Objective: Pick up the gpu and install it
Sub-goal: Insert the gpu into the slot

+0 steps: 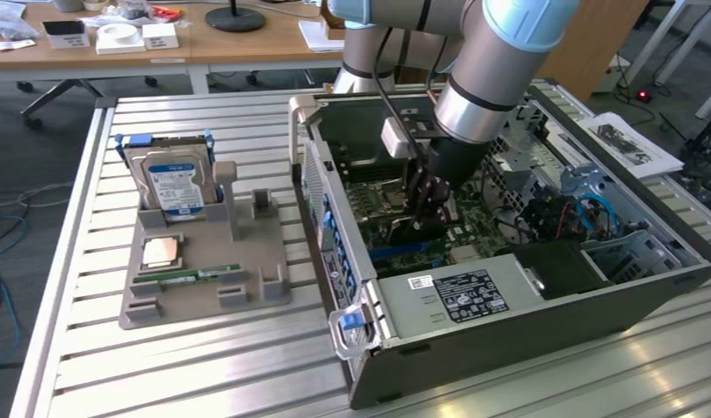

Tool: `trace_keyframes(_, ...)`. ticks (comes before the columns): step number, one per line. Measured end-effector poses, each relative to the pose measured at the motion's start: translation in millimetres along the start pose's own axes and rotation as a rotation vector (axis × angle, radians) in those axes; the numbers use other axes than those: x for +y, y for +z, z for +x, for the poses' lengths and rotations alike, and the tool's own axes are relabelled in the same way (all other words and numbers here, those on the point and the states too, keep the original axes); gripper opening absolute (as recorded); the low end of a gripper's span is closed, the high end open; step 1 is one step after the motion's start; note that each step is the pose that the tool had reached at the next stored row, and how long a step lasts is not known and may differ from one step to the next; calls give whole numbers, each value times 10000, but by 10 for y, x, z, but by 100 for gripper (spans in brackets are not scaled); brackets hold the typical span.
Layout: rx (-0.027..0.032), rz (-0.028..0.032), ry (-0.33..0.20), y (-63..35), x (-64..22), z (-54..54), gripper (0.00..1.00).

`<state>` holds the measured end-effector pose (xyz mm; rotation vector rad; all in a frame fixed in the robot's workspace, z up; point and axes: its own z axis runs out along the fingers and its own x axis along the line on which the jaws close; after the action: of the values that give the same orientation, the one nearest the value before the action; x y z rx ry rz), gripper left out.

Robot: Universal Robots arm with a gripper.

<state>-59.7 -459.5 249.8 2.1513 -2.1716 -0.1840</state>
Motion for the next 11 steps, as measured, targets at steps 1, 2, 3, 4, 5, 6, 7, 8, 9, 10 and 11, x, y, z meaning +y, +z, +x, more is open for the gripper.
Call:
trace_keyframes(1, -2, 1, 0, 5, 0, 0, 27)
trace_keyframes(2, 1, 0, 0, 7, 0, 0, 27)
trace_keyframes(3, 2, -1, 0, 7, 0, 0, 27)
trace_keyframes(4, 2, -1, 0, 7, 0, 0, 27)
trace_keyframes(5, 3, -1, 0, 7, 0, 0, 27)
trace_keyframes(6, 3, 0, 0, 7, 0, 0, 27)
trace_keyframes(7, 2, -1, 0, 8, 0, 1, 27)
trace_keyframes(8, 2, -1, 0, 9, 0, 1, 27)
trace_keyframes(9, 0, 0, 0, 12, 0, 0, 27)
trace_keyframes(10, 0, 0, 0, 15, -1, 1, 27)
trace_keyframes(11, 2, 0, 0, 17, -1, 1, 27)
